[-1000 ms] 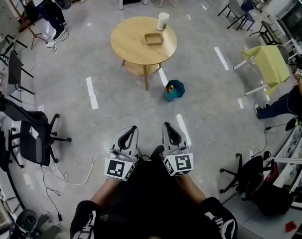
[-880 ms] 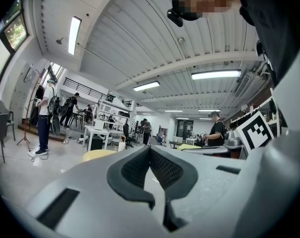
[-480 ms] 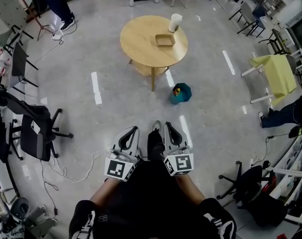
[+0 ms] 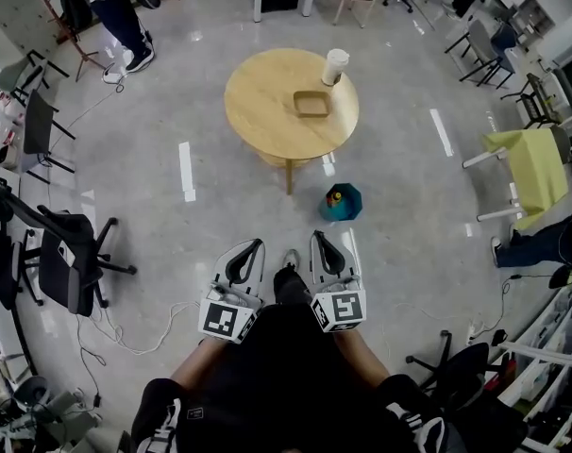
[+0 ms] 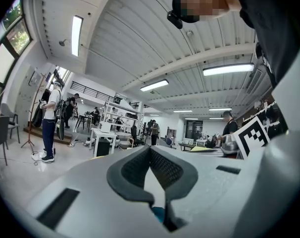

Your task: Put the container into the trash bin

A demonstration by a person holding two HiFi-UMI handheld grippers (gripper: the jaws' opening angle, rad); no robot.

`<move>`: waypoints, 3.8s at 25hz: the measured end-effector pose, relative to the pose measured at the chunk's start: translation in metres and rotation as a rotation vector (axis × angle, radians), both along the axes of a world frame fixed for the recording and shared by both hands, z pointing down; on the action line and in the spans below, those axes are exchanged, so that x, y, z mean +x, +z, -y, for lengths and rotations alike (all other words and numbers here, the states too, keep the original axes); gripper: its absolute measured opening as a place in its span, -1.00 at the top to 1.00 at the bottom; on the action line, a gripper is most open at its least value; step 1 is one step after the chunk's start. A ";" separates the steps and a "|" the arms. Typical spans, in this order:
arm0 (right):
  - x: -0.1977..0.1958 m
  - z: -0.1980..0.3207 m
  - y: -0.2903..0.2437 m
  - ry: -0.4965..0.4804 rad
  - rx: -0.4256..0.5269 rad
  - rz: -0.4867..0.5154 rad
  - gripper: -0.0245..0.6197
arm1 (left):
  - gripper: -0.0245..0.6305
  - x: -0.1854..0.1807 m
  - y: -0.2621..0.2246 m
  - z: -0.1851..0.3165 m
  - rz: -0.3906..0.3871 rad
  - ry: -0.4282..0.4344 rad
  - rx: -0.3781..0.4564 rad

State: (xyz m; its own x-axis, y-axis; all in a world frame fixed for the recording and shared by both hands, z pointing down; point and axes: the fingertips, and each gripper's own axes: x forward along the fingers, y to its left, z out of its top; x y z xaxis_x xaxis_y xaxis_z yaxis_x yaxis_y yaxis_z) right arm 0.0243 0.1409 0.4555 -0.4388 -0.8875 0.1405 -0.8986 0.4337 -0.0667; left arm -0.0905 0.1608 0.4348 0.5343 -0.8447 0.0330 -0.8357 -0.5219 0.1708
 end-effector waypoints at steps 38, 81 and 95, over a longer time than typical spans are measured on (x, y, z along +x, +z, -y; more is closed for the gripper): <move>0.056 0.323 0.041 -0.072 -0.092 -0.064 0.84 | 0.90 0.067 0.006 0.318 -0.013 -0.023 -0.043; 0.076 0.512 0.428 -0.625 -0.604 -1.303 0.60 | 0.90 0.005 0.066 0.496 -0.024 -0.092 -0.244; 0.078 0.471 0.419 -0.653 -0.609 -1.288 0.81 | 0.90 0.000 0.054 0.452 -0.024 -0.148 -0.205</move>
